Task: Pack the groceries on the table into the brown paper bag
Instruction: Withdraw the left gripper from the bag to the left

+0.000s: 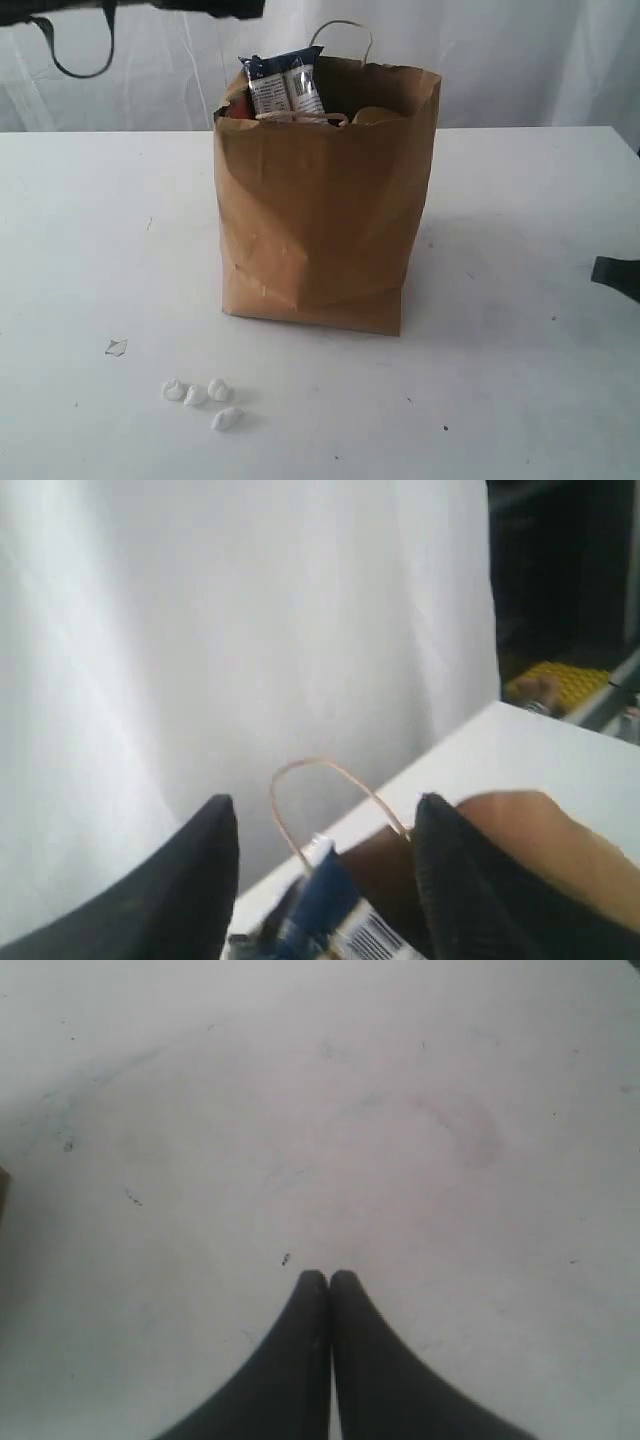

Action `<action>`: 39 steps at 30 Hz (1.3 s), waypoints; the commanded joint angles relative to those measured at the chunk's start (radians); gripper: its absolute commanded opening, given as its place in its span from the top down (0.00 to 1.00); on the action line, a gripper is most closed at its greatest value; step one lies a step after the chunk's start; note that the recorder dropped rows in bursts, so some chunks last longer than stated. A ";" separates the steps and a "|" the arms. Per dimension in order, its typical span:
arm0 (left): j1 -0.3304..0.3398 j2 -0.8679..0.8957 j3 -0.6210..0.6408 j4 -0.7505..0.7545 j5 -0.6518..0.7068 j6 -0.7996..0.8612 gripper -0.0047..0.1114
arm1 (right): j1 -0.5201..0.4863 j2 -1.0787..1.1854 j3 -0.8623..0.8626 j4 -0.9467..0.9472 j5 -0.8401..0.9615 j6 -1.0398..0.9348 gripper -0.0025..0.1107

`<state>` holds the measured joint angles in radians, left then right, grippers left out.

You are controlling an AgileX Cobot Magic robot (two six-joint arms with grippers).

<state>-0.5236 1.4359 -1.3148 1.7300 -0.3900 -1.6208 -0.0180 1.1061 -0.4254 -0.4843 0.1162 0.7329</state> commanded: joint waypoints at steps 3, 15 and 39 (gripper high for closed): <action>0.003 -0.120 -0.004 0.014 0.128 -0.006 0.51 | -0.002 -0.008 0.008 -0.002 0.018 0.007 0.98; 0.056 -0.190 0.010 -0.065 1.020 0.508 0.96 | -0.002 -0.008 0.008 -0.002 0.018 0.007 0.98; 0.622 -0.777 0.705 -1.722 0.675 1.539 0.96 | -0.002 -0.008 0.008 -0.004 -0.036 -0.016 0.98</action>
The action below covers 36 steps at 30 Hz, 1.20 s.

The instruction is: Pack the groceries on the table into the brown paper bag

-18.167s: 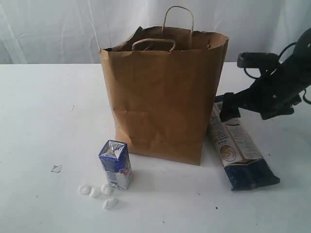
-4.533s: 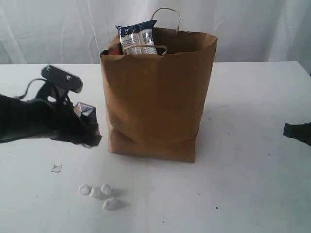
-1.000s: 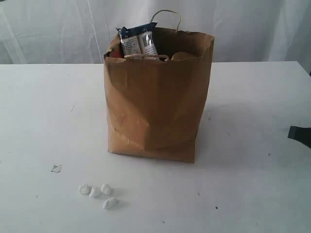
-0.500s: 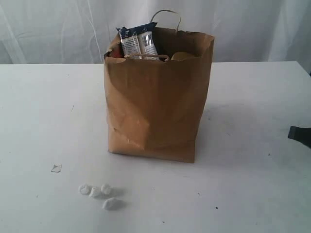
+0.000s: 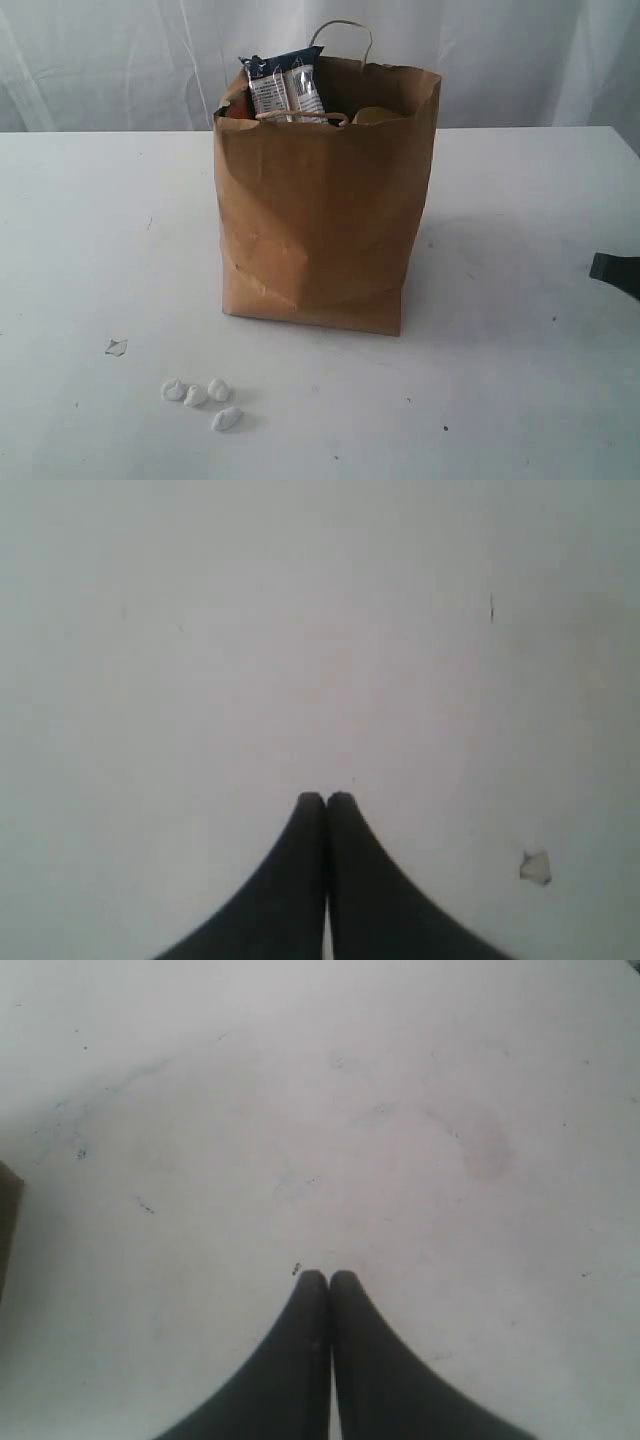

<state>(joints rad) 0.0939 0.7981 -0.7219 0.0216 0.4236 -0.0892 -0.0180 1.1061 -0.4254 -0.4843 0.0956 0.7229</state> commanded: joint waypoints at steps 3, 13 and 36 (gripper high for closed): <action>0.005 -0.307 0.205 -0.014 -0.254 -0.106 0.96 | -0.002 -0.008 0.008 -0.004 -0.013 -0.006 0.98; 0.005 -0.562 0.314 0.047 -0.357 -0.050 0.96 | 0.142 -0.096 0.008 -0.011 -0.168 -0.162 0.98; -0.164 -0.592 0.520 0.096 -0.599 -0.124 0.96 | 0.759 0.152 -0.124 -0.918 -0.676 0.171 0.98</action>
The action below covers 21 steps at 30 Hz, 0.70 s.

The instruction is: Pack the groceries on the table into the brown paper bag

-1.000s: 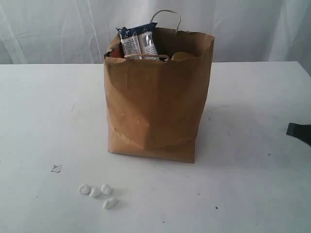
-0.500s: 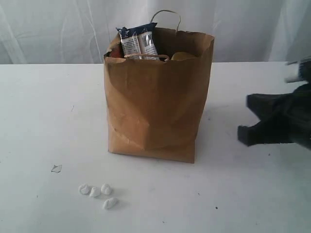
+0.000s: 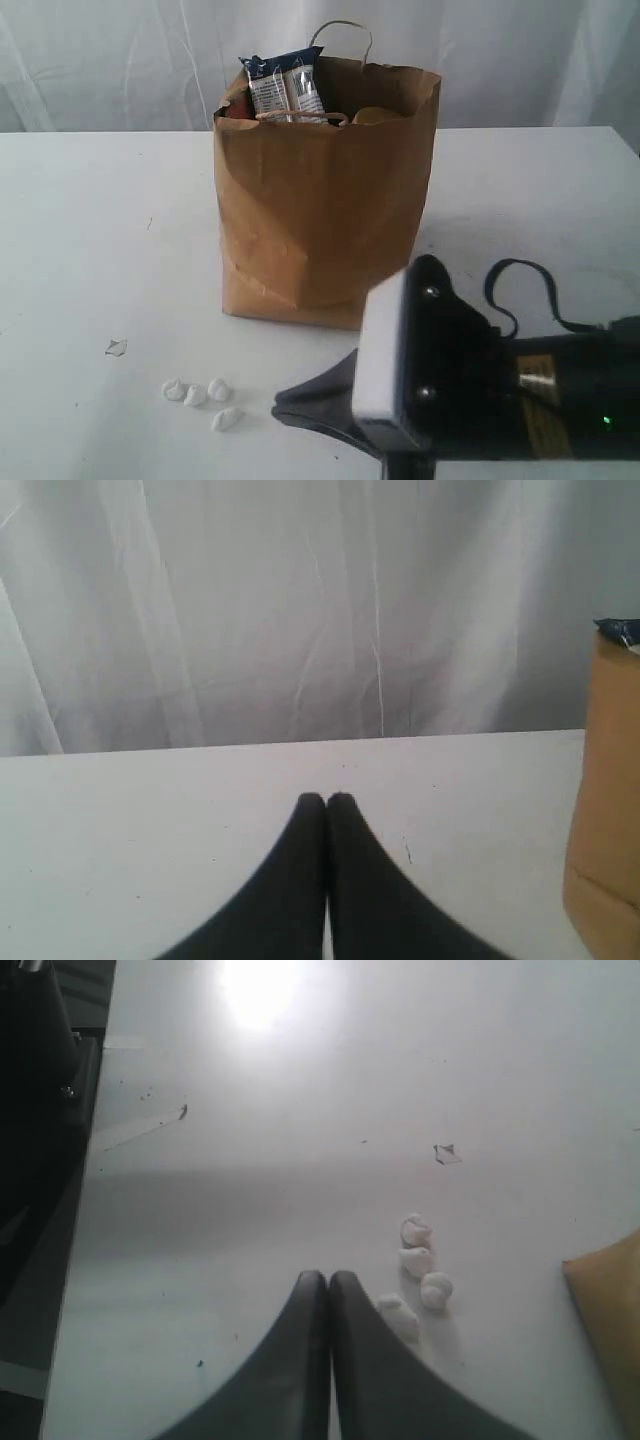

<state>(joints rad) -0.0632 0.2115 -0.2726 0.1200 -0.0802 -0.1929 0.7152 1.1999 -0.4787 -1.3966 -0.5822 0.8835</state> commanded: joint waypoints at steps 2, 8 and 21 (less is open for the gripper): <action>-0.007 -0.006 0.121 -0.003 -0.099 -0.021 0.96 | 0.028 0.083 -0.111 -0.006 0.002 0.011 0.98; -0.007 -0.013 0.176 -0.148 -0.003 -0.105 0.96 | 0.028 0.086 -0.172 0.008 -0.015 0.011 0.98; -0.007 -0.013 0.178 -0.144 0.272 -0.178 0.96 | 0.028 -0.045 -0.199 0.010 0.031 0.081 0.98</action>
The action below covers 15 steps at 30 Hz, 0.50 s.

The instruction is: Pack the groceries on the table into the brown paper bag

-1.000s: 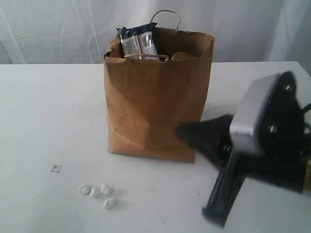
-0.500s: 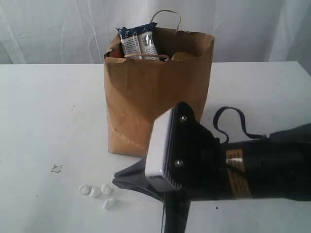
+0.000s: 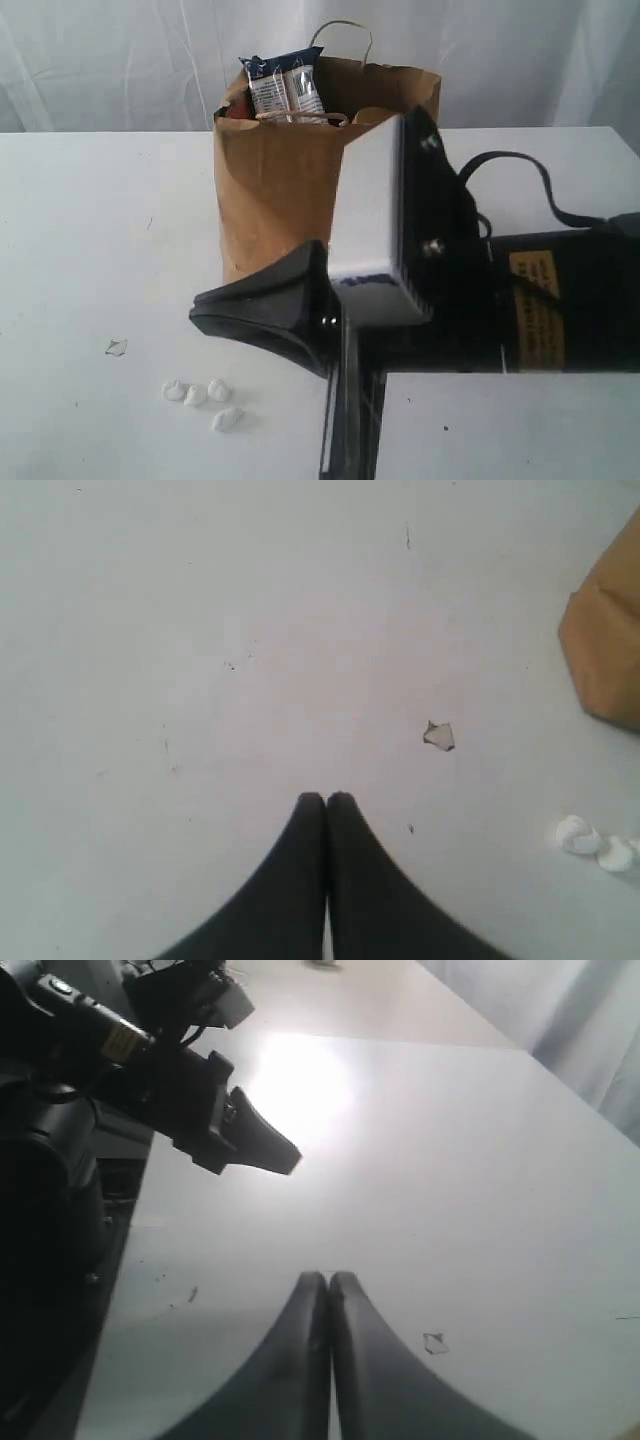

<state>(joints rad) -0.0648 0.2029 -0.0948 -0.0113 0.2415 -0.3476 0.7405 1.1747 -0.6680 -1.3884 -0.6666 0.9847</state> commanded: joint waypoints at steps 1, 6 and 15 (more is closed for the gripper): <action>-0.005 -0.004 0.000 -0.013 -0.055 -0.023 0.96 | 0.003 -0.020 -0.010 0.002 0.162 -0.023 0.98; -0.005 -0.004 0.000 -0.013 -0.054 -0.014 0.96 | 0.003 -0.020 -0.010 0.002 0.282 -0.023 0.98; -0.005 -0.004 0.000 -0.013 -0.054 -0.014 0.96 | 0.001 0.012 0.022 0.015 0.251 -0.044 0.98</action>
<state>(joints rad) -0.0648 0.2029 -0.0948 -0.0113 0.1952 -0.3573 0.7445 1.1659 -0.6698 -1.3878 -0.4006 0.9697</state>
